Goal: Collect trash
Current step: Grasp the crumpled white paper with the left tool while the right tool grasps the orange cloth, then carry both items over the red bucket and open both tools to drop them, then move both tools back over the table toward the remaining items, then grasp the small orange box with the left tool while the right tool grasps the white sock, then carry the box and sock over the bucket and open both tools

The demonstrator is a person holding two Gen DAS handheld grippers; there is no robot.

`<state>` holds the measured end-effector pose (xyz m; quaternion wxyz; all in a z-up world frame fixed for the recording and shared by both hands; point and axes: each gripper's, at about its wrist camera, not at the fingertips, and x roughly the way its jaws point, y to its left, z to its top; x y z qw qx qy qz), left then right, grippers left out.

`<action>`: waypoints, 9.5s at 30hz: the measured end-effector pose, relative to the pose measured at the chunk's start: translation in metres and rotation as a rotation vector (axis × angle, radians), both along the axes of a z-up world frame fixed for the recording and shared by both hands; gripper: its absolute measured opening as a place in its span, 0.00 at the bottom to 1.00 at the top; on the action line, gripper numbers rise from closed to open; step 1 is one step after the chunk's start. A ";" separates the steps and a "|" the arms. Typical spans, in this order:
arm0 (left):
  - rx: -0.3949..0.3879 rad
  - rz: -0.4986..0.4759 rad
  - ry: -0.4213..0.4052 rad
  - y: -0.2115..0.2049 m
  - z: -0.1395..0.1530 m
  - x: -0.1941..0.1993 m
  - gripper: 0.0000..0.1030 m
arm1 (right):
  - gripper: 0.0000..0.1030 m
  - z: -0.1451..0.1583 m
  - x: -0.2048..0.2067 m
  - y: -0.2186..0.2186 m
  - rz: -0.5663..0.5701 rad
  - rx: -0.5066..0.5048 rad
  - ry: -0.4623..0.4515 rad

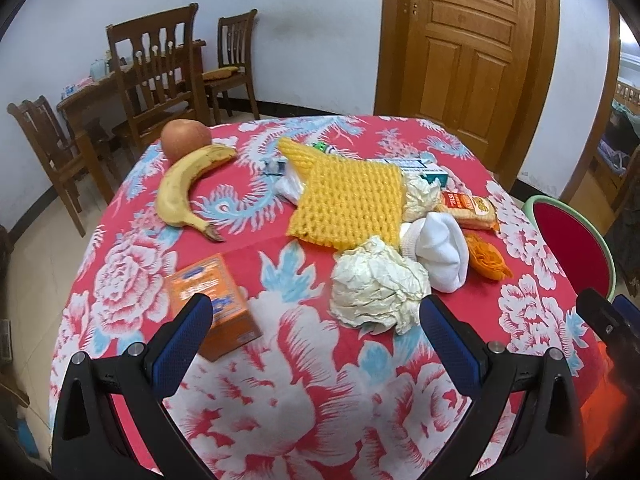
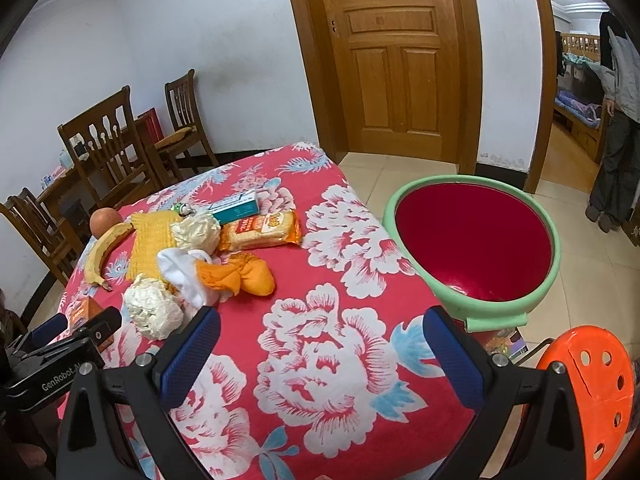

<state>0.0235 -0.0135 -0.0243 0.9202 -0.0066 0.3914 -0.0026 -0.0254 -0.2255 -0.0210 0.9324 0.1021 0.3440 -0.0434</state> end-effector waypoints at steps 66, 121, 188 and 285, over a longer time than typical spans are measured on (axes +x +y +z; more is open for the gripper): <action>-0.153 -0.012 0.017 0.043 0.001 0.034 0.57 | 0.55 -0.039 0.108 0.039 0.267 0.131 0.220; -0.127 -0.575 0.094 -0.229 0.028 0.068 0.57 | 0.22 -0.008 0.050 -0.175 -0.077 0.191 0.119; -0.090 -0.149 0.018 -0.043 0.051 0.038 0.77 | 0.63 0.015 0.055 -0.076 0.115 0.253 0.083; -0.190 -0.384 0.050 -0.112 0.056 0.045 0.56 | 0.19 0.039 0.035 -0.092 0.118 0.179 0.022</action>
